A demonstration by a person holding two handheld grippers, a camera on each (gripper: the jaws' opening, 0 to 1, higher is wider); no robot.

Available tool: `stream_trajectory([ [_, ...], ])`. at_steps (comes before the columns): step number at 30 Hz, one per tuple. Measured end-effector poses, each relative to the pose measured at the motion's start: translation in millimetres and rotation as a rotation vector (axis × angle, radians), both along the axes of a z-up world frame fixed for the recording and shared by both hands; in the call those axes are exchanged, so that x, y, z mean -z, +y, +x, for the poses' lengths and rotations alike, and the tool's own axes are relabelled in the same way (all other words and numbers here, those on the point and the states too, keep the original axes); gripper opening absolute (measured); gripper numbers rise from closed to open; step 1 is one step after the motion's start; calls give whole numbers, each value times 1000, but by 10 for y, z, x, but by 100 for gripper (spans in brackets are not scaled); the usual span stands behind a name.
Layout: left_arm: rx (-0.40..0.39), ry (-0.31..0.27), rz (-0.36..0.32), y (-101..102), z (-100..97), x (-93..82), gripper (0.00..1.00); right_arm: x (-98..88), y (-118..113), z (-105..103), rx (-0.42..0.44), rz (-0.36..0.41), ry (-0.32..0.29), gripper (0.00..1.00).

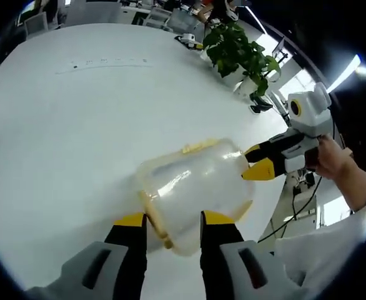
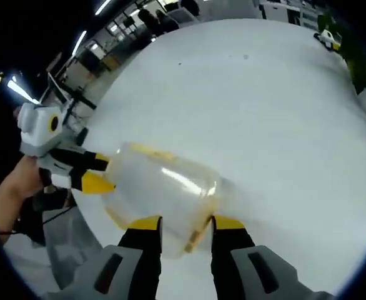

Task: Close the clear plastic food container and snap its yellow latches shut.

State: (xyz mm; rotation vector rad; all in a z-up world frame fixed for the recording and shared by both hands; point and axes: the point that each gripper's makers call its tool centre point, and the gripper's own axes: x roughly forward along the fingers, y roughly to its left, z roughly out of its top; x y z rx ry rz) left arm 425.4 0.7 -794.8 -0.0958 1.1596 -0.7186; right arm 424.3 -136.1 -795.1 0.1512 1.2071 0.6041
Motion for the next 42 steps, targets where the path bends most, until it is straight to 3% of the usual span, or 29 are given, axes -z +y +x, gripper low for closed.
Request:
stream_trajectory([
  [9, -26, 17, -21, 5, 5, 3, 33, 1, -4, 1, -8, 15, -15, 29],
  [14, -30, 18, -35, 13, 6, 5, 34, -19, 12, -7, -69, -6, -50, 30],
  [27, 62, -73, 44, 127, -14, -24, 43, -103, 1, 10, -162, -41, -91, 33],
  [31, 108, -123, 62, 162, -1, -58, 42, -107, 10, -12, -197, -60, -96, 35],
  [37, 138, -138, 88, 232, 2, -81, 39, -157, 16, 0, -244, -85, -122, 34],
  [42, 242, -174, 89, 199, -34, -129, 39, -166, -14, -13, -335, -133, -158, 34],
])
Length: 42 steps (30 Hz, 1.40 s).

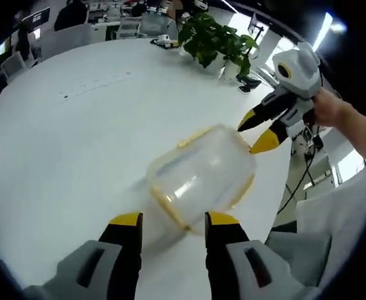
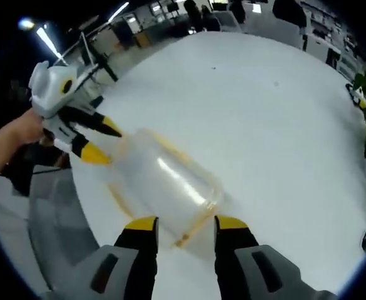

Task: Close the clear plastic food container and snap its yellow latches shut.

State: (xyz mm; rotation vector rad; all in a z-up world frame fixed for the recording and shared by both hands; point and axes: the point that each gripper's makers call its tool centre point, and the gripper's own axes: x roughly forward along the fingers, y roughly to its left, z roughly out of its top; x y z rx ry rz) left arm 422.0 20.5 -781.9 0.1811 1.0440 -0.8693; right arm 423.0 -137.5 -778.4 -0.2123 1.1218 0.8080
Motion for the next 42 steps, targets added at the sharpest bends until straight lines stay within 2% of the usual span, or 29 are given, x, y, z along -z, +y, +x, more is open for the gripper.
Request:
stream_trajectory([
  [3, 31, -12, 25, 6, -6, -12, 39, 6, -6, -5, -24, -17, -16, 34],
  [9, 95, -20, 33, -53, -42, -26, 39, 19, -4, -30, -84, -46, -30, 34],
  [15, 182, -42, 101, -46, -76, -12, 39, -1, -11, -13, -146, -71, -58, 34],
  [19, 234, -58, 122, -60, -84, -21, 39, -34, 29, -10, -208, -66, -88, 34],
  [23, 278, -84, 143, -62, -67, -31, 39, -43, 18, 11, -263, -90, -115, 34],
  [29, 365, -152, 173, -70, -12, -85, 36, -93, 71, 30, -344, -99, -150, 32],
  [33, 395, -188, 150, -119, 28, -143, 34, -114, 133, 31, -396, -93, -171, 31],
  [36, 445, -221, 167, -138, 49, -159, 32, -107, 150, 17, -432, -102, -176, 30],
  [42, 486, -240, 175, -176, 65, -176, 32, -116, 174, 3, -473, -103, -185, 30],
])
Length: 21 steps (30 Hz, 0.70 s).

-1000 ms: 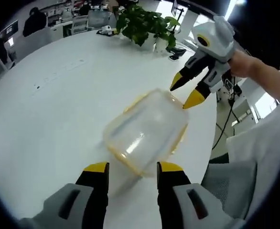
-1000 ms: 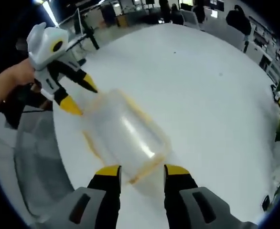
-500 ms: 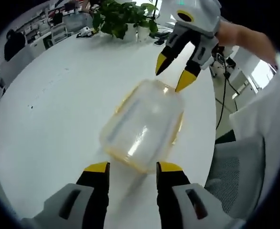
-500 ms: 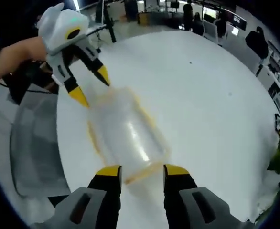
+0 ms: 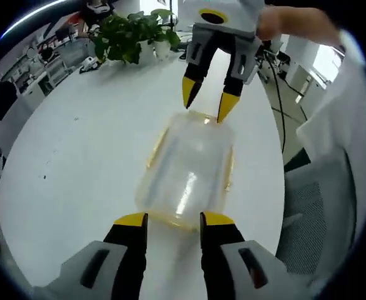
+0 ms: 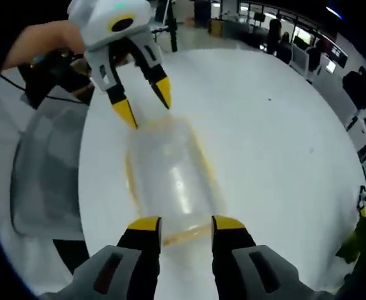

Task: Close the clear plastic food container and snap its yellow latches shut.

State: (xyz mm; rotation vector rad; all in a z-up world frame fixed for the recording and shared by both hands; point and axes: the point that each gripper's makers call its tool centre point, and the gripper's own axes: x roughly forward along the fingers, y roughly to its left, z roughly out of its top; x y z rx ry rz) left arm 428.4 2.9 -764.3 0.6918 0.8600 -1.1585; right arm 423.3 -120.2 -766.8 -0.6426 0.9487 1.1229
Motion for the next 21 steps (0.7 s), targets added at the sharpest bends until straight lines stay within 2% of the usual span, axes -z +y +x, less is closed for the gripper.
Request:
stream_trajectory([
  [7, 43, -4, -19, -86, -30, 4, 32, -7, 59, -12, -27, 17, -1, 29],
  [21, 72, -10, -55, -369, -48, -4, 33, -11, 353, -26, -81, 54, -1, 29],
])
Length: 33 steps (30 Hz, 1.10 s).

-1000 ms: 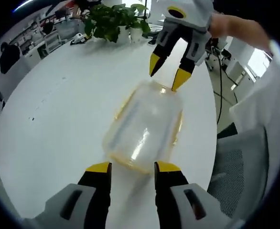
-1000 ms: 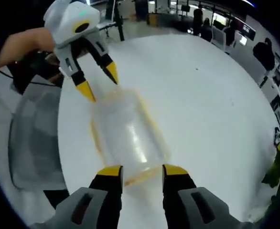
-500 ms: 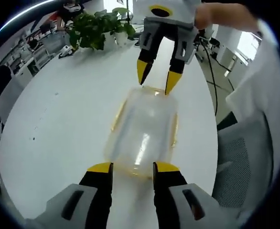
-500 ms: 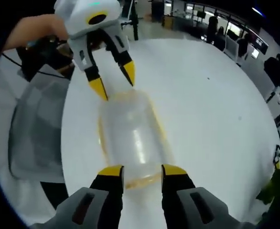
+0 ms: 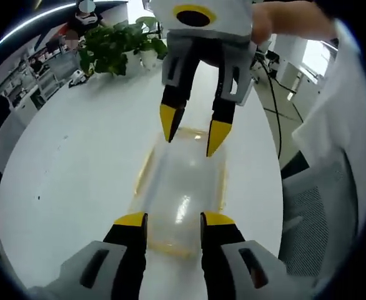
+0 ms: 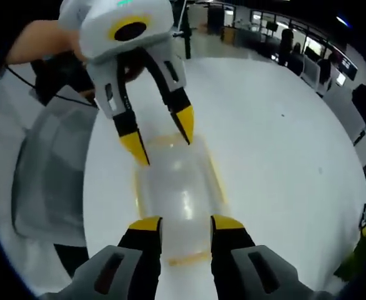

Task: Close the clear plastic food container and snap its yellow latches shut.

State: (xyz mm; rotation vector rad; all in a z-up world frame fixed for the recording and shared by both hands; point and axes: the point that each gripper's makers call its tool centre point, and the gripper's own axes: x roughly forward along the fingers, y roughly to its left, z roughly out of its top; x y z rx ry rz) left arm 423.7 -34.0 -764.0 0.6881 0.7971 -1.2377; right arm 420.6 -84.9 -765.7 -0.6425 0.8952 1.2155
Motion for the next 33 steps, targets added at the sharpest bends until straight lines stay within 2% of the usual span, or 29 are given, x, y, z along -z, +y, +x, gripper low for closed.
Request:
stream_trajectory([
  [11, 15, 4, -24, -197, -45, 1, 33, 27, 123, -23, -25, 11, 5, 29],
  [33, -36, 19, -68, -272, -103, -20, 31, 46, 174, 197, -2, 26, -8, 29],
])
